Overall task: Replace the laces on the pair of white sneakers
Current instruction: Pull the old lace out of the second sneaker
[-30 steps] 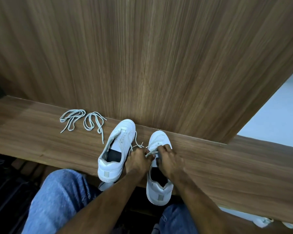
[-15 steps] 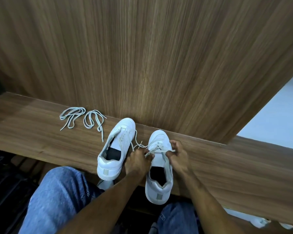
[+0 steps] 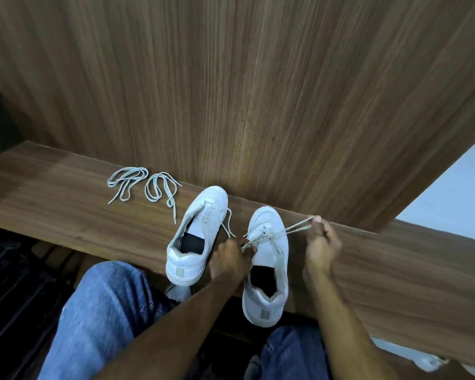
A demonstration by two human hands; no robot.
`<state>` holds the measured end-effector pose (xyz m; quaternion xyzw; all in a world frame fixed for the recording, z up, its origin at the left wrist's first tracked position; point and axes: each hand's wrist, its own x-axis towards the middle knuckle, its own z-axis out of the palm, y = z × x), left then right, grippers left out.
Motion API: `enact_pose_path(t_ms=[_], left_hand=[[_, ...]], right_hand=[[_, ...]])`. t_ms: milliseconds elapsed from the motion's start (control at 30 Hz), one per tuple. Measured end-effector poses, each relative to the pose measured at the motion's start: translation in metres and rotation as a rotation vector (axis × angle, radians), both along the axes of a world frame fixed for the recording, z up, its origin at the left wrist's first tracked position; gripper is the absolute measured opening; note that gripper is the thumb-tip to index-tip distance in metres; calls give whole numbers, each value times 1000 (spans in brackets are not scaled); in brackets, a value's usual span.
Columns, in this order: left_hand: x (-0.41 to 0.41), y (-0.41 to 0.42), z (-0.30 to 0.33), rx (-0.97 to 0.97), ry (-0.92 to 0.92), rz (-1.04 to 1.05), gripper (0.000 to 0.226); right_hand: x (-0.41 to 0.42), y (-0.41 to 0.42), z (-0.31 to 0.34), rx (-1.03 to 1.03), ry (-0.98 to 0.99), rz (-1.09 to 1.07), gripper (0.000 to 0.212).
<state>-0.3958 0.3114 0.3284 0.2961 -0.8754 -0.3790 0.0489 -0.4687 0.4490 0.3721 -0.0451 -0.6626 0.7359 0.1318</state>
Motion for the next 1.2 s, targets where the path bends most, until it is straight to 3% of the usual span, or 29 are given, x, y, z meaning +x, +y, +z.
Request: enact_pose_path(t_ms=[67, 233, 300, 400, 500, 567, 733, 833, 867, 933, 1100, 1200], left_hand=[[-1, 2, -1, -3, -14, -6, 34], [-2, 3, -1, -22, -23, -16, 35], [-2, 2, -1, -26, -31, -25, 35], [-2, 1, 0, -42, -34, -40, 34], [-2, 1, 2, -58, -41, -47, 34], [-3, 0, 3, -64, -52, -45, 35], [-2, 1, 3, -53, -67, -25, 38], [-2, 2, 4, -40, -71, -14, 40], [-3, 3, 4, -38, -67, -17, 40], [-3, 3, 5, -41, -64, -25, 40], [1, 4, 9, -49, -68, -35, 34], [2, 4, 10, -42, -63, -44, 31]], right_hand=[[-2, 8, 1, 278, 12, -5, 6], [10, 6, -9, 1072, 199, 247, 48], [14, -2, -16, 1312, 277, 331, 47], [16, -15, -25, 1527, 245, 420, 32], [16, -19, -26, 1574, 198, 469, 27], [12, -20, -25, 1433, 183, 468, 24], [3, -10, 1, 542, 28, 162, 16], [1, 4, 19, 273, 100, -167, 37], [-1, 8, 18, 306, 127, -219, 42], [-1, 14, 11, 564, 162, -169, 35], [9, -3, -15, 1254, 227, 434, 36], [12, -18, -26, 1507, 206, 528, 35]])
